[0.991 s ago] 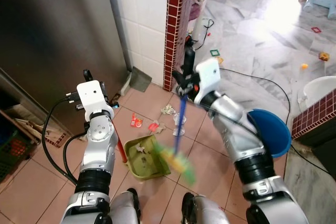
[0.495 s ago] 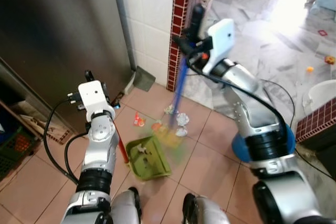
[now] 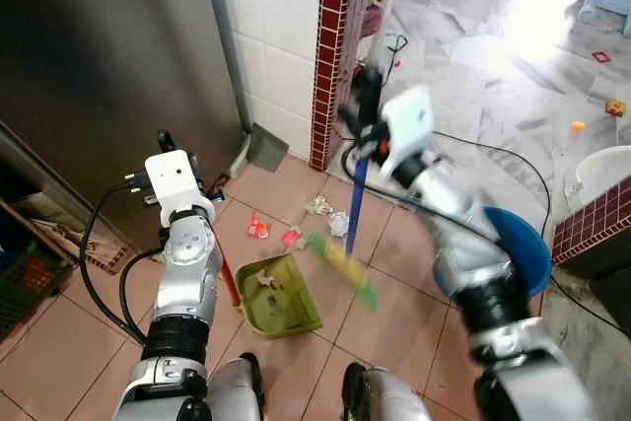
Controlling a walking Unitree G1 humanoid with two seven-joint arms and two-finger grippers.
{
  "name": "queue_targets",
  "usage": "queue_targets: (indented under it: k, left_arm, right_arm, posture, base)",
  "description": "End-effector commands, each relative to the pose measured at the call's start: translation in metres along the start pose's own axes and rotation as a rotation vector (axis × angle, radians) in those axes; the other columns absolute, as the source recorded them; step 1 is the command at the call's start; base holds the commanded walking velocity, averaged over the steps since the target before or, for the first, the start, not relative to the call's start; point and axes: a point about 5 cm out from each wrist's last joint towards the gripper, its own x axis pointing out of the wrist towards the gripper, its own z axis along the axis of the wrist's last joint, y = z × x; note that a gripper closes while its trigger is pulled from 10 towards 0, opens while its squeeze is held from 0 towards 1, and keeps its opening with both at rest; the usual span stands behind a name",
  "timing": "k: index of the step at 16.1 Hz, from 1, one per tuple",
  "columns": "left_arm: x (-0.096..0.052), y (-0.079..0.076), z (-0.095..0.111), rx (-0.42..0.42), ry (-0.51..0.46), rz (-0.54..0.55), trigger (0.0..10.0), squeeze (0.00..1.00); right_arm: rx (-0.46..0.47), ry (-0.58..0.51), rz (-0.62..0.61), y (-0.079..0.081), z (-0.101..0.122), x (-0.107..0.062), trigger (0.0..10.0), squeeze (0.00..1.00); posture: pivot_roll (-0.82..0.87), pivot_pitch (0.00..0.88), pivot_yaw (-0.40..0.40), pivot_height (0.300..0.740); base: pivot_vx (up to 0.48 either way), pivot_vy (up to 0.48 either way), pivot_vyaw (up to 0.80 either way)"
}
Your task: Sweep floor
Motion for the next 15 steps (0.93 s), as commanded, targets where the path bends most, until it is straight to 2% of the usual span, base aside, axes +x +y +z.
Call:
queue_targets:
  k: [1, 3, 5, 6, 7, 10, 11, 12, 13, 15]
  left_arm:
    - [0.002, -0.004, 0.009, -0.002, -0.035, -0.017, 10.0, 0.0]
    - [0.003, -0.004, 0.01, -0.002, -0.037, -0.017, 10.0, 0.0]
    - [0.004, -0.001, 0.01, 0.002, -0.038, -0.014, 10.0, 0.0]
    - [0.004, -0.001, 0.01, 0.002, -0.038, -0.014, 10.0, 0.0]
    - [0.004, -0.002, 0.01, 0.0, -0.04, -0.014, 10.0, 0.0]
    - [0.003, -0.003, 0.009, -0.003, -0.036, -0.017, 10.0, 0.0]
    - [0.003, -0.004, 0.009, -0.003, -0.035, -0.018, 10.0, 0.0]
    - [0.003, -0.003, 0.009, -0.003, -0.034, -0.017, 10.0, 0.0]
    - [0.003, -0.003, 0.01, -0.003, -0.036, -0.017, 10.0, 0.0]
    - [0.002, -0.002, 0.01, -0.002, -0.038, -0.015, 10.0, 0.0]
  right_arm:
    - [0.002, -0.021, -0.01, 0.0, 0.003, 0.0, 10.0, 0.0]
    - [0.069, 0.008, -0.005, 0.01, -0.009, -0.003, 10.0, 0.0]
    - [0.122, 0.009, 0.046, 0.017, -0.004, -0.001, 10.0, 0.0]
    - [0.175, 0.015, 0.093, 0.02, 0.0, 0.0, 10.0, 0.0]
    - [0.266, 0.015, 0.197, 0.025, 0.013, 0.002, 10.0, 0.0]
    - [0.296, -0.024, 0.413, 0.029, 0.043, -0.002, 10.0, 0.0]
    - [0.311, -0.051, 0.439, 0.024, 0.054, -0.002, 10.0, 0.0]
    - [0.281, -0.096, 0.412, 0.011, 0.067, 0.003, 10.0, 0.0]
    - [0.212, -0.132, 0.341, -0.004, 0.076, 0.008, 10.0, 0.0]
    - [0.131, -0.188, 0.225, -0.021, 0.088, 0.014, 10.0, 0.0]
  posture:
    - [-0.07, 0.133, 0.001, 0.74]
    - [-0.06, 0.132, 0.004, 0.74]
    - [-0.06, 0.128, 0.005, 0.74]
    - [-0.06, 0.128, 0.005, 0.74]
    - [-0.06, 0.128, 0.005, 0.74]
    - [-0.07, 0.127, 0.004, 0.74]
    - [-0.07, 0.127, 0.004, 0.74]
    - [-0.07, 0.131, 0.005, 0.74]
    - [-0.07, 0.134, 0.005, 0.74]
    - [-0.07, 0.143, 0.005, 0.74]
  base:
    - [0.0, 0.0, 0.0]
    - [0.0, 0.0, 0.0]
    - [0.0, 0.0, 0.0]
    - [0.0, 0.0, 0.0]
    - [0.0, 0.0, 0.0]
    - [0.0, 0.0, 0.0]
    - [0.0, 0.0, 0.0]
    - [0.0, 0.0, 0.0]
    - [0.0, 0.0, 0.0]
    - [0.0, 0.0, 0.0]
